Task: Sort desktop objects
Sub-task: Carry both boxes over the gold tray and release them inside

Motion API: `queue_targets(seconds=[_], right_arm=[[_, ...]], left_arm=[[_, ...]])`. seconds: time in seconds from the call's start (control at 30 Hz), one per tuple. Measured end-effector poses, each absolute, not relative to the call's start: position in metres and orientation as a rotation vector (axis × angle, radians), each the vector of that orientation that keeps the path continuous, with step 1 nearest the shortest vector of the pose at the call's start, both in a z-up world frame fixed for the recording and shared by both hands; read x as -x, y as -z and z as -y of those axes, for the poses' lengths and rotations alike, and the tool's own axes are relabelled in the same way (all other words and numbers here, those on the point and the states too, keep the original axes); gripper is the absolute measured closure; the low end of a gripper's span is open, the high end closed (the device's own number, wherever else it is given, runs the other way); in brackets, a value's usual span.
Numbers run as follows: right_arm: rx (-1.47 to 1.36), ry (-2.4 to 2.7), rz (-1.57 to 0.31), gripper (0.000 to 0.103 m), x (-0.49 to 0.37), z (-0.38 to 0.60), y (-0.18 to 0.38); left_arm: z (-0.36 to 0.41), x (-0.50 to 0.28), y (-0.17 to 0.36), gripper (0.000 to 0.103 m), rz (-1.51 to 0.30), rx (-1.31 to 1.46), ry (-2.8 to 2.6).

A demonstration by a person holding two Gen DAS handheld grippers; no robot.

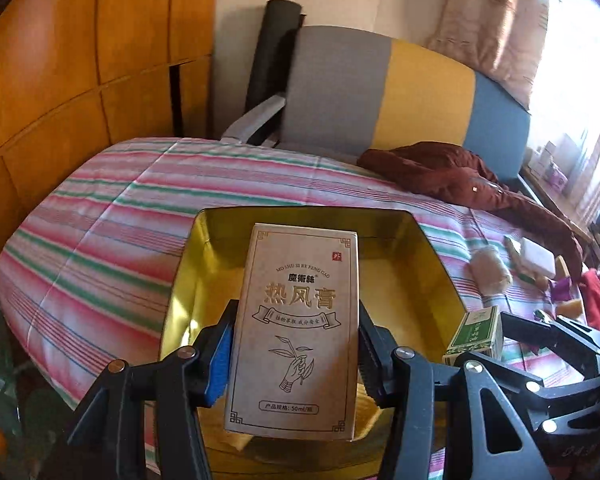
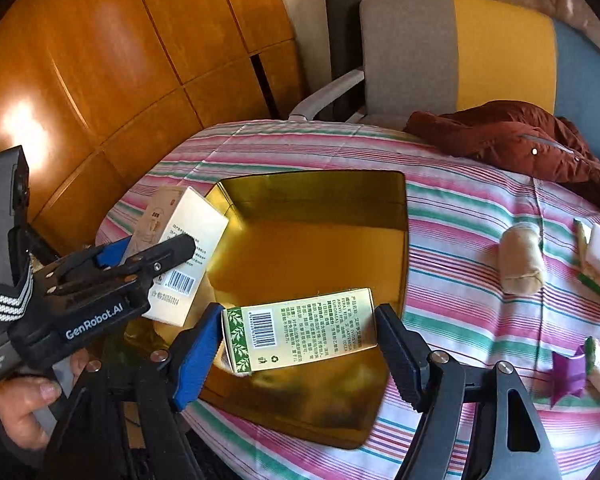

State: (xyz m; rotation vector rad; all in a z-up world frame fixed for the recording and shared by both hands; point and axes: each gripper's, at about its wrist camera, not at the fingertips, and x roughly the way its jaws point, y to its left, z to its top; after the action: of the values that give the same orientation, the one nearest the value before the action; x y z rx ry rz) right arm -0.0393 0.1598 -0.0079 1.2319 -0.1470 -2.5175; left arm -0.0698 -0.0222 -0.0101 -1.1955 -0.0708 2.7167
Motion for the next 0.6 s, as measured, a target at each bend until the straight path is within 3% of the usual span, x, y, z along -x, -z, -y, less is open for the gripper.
queue_targets(seconds=[0.6], right_arm=[[-1.276,2.586,0.199,0.026,0.083,-0.13,0.023]], left_arm=[[0.057,0.119,0.032,0.049,0.098,1.261,-2.71]])
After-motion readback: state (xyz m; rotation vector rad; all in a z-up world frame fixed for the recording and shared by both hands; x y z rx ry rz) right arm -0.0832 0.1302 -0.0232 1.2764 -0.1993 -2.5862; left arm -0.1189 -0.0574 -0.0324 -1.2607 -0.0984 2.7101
